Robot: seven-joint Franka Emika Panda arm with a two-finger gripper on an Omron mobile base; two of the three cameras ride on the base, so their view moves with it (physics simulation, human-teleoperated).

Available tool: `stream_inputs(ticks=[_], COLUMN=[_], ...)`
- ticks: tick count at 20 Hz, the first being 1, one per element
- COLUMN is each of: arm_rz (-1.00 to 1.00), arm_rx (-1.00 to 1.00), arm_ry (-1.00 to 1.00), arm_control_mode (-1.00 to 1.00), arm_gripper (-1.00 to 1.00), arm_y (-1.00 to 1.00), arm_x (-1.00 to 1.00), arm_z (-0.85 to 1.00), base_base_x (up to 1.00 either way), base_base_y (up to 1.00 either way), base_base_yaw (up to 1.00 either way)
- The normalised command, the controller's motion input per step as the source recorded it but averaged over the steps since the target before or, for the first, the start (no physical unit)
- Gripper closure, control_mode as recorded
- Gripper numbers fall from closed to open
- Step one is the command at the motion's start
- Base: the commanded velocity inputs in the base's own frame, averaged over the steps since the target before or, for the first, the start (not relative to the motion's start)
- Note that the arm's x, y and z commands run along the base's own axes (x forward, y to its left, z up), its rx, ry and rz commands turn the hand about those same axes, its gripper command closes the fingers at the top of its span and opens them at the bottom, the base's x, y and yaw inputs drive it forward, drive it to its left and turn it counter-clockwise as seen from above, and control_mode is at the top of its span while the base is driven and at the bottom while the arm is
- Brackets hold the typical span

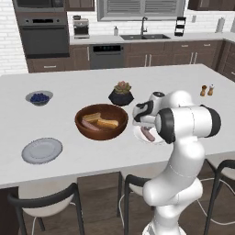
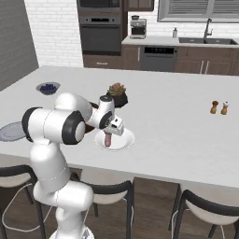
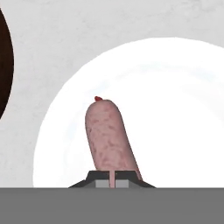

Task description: Place one bun and one sausage from the bowl on each plate.

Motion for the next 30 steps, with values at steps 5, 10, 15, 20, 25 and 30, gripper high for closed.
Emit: stream_inputs(ticks=[5, 10, 15, 20, 25, 30], arm_rz=[0.0, 0.0, 0.01, 0.26, 0.51, 0.49], arm_rx=[0.0, 0.0, 0.0, -0.01, -0.03, -0.06], arm_ry=[-0.02, -0.01, -0.04, 0.0, 0.0, 0.01], arm_control_mode=[-1.0, -1.0, -1.0, -1.0, -1.0, -1.0], arm_gripper=[1.0, -1.0, -1.0, -1.0, -1.0, -1.0], arm_y=[0.0, 0.0, 0.16, 0.81, 1.0, 0.92], arm_x=[0.0, -0.19, -0.01, 0.03, 0.08, 0.2], arm_z=[-0.07, 0.32, 0.72, 0.52, 0.02, 0.01], base_base_x=[0.0, 0.0, 0.0, 0.0, 0.0, 0.0], base_base_y=[0.0, 0.0, 0.0, 0.0, 0.0, 0.0], base_base_yaw=[0.0, 0.0, 0.0, 0.0, 0.0, 0.0])
